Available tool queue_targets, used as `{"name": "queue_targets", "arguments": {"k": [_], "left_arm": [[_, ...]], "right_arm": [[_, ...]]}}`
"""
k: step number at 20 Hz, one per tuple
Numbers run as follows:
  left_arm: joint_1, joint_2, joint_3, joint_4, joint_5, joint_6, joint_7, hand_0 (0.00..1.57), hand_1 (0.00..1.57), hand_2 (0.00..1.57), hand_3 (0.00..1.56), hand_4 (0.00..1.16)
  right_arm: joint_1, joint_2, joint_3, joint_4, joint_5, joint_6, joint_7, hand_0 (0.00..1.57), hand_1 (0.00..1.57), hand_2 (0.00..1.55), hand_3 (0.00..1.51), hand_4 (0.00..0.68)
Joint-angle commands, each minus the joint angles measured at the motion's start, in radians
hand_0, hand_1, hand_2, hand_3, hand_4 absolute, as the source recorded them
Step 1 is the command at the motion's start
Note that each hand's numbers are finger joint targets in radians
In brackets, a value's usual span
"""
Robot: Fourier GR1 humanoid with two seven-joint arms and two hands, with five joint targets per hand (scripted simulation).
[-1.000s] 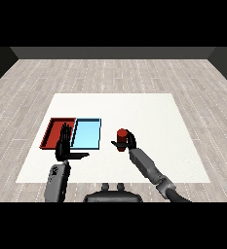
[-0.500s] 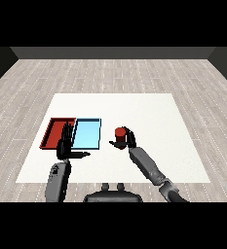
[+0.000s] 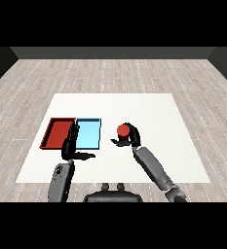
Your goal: Pick the red can and put it in the red box
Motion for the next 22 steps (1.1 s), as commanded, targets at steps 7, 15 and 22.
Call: {"name": "queue_targets", "arguments": {"k": [7,15,22], "left_arm": [[-0.032,-0.011,-0.126,0.016,-0.021,0.091,0.054,0.0,0.0,0.0,0.0,0.0],[-0.122,-0.011,-0.272,0.179,0.059,0.216,0.021,0.0,0.0,0.0,0.0,0.0],[-0.165,-0.011,-0.316,0.287,0.112,0.208,0.035,0.0,0.0,0.0,0.0,0.0]], "right_arm": [[0.068,0.06,-0.046,-0.207,0.146,0.0,0.122,1.45,1.45,1.43,1.38,0.653],[0.073,0.101,-0.07,-0.22,0.138,0.0,0.11,1.45,1.45,1.43,1.38,0.647],[-0.032,0.108,0.006,-0.074,0.05,-0.063,0.039,1.46,1.46,1.44,1.39,0.639]]}}
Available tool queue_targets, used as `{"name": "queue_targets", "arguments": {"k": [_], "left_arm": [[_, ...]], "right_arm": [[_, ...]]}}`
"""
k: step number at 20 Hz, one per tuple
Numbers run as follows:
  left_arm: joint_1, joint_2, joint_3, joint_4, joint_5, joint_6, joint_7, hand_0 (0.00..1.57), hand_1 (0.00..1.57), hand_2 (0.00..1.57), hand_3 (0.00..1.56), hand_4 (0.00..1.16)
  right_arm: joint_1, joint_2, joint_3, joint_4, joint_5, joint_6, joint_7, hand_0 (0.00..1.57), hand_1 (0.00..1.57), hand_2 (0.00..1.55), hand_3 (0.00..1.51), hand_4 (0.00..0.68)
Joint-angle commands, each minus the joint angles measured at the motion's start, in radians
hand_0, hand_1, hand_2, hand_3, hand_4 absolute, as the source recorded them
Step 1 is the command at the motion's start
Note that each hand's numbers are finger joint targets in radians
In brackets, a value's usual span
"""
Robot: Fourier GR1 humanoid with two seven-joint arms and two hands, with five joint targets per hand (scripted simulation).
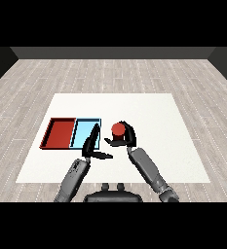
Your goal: Pick the red can and put it in the red box
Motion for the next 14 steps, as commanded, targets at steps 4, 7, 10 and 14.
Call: {"name": "queue_targets", "arguments": {"k": [4,7,10,14], "left_arm": [[-0.11,0.0,0.04,0.155,0.06,-0.033,-0.007,0.0,0.0,0.0,0.0,0.0],[-0.14,0.0,0.042,0.18,0.084,-0.016,-0.027,0.0,0.0,0.0,0.0,0.0],[-0.079,0.0,-0.063,0.173,0.085,0.044,-0.072,0.0,0.0,0.0,0.0,0.0],[-0.047,0.0,-0.079,0.179,0.109,0.036,-0.071,0.0,0.0,0.0,0.0,0.0]], "right_arm": [[-0.004,0.006,0.071,-0.018,-0.006,-0.077,0.005,1.46,1.46,1.45,1.38,0.633],[0.05,0.006,0.038,-0.121,0.056,-0.018,0.065,1.45,1.45,1.44,1.38,0.635],[-0.042,0.006,0.109,-0.039,-0.013,-0.115,0.031,1.44,1.44,1.43,1.39,0.633],[-0.041,0.006,0.058,-0.045,0.007,-0.059,0.065,1.43,1.43,1.43,1.38,0.631]]}}
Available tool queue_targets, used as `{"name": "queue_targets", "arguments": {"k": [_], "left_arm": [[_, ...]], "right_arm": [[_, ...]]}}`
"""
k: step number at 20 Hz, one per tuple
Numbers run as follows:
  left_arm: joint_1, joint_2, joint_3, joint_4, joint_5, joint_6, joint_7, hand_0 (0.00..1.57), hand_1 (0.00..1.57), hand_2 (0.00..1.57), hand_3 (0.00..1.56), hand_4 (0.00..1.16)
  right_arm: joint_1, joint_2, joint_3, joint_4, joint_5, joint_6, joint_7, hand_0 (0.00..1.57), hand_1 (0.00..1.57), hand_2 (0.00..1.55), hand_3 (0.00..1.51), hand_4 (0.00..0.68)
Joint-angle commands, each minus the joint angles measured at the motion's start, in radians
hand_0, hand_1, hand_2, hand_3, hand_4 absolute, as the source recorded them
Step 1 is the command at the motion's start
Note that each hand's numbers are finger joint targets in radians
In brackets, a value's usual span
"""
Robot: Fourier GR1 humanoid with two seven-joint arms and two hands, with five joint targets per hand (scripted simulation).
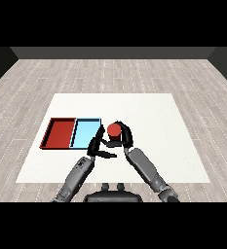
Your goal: Pick the red can and put it in the red box
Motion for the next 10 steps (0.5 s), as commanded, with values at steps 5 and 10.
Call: {"name": "queue_targets", "arguments": {"k": [5,10], "left_arm": [[0.008,0.0,-0.041,-0.005,0.038,-0.007,0.001,0.0,0.0,0.0,0.0,0.0],[-0.114,0.0,-0.1,0.055,0.118,0.065,0.013,0.0,0.0,0.0,0.0,0.0]], "right_arm": [[-0.036,0.0,0.11,0.074,-0.115,-0.093,-0.101,1.45,1.45,1.44,1.38,0.624],[-0.034,0.0,0.061,-0.051,-0.054,-0.016,0.047,1.48,1.48,1.44,1.37,0.62]]}}
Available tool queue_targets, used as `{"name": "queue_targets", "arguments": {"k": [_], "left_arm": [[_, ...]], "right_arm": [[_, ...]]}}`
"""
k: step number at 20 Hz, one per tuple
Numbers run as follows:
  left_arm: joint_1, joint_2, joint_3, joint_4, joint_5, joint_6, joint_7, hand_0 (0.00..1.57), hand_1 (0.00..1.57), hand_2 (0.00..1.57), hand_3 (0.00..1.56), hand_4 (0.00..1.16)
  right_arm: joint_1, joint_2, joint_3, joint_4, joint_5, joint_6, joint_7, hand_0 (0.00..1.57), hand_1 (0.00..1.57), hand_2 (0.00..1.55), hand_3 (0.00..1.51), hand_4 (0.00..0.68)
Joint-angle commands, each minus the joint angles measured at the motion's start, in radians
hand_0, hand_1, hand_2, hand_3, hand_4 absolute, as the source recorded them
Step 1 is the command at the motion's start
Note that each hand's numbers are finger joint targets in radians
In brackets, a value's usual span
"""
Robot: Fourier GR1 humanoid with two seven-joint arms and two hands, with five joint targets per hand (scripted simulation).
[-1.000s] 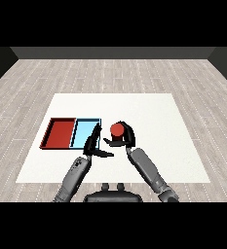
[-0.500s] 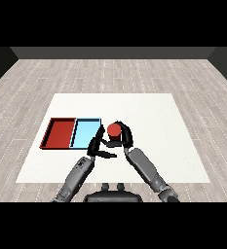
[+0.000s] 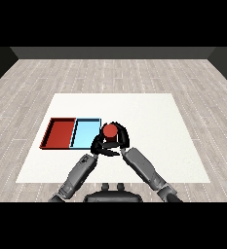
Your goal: Pick the red can and put it in the red box
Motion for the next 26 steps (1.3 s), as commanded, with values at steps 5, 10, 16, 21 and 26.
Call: {"name": "queue_targets", "arguments": {"k": [5,10,16,21,26], "left_arm": [[-0.01,0.0,-0.071,0.049,0.054,0.034,-0.09,0.0,0.0,0.0,0.0,0.0],[-0.074,0.001,-0.03,0.057,0.047,0.046,-0.038,0.0,0.0,0.0,0.0,0.16],[-0.079,0.001,-0.036,0.053,0.043,0.29,0.016,0.74,0.74,0.89,0.71,0.82],[-0.044,0.001,-0.129,0.028,0.033,0.375,0.078,1.53,1.53,1.47,1.37,0.86],[-0.088,0.0,-0.003,0.045,-0.022,0.33,0.057,1.57,1.57,1.51,1.41,1.0]], "right_arm": [[-0.016,0.0,0.095,-0.036,-0.009,-0.08,0.027,1.49,1.49,1.45,1.38,0.617],[-0.092,0.0,0.126,0.072,-0.116,-0.096,-0.039,1.48,1.48,1.46,1.37,0.642],[-0.072,0.0,0.14,0.002,-0.068,-0.12,-0.006,1.47,1.47,1.45,1.37,0.626],[-0.022,0.0,0.117,-0.01,-0.064,-0.076,-0.004,1.52,1.52,1.46,1.38,0.623],[-0.052,0.0,0.173,-0.01,-0.095,-0.133,-0.023,1.46,1.46,1.45,1.38,0.607]]}}
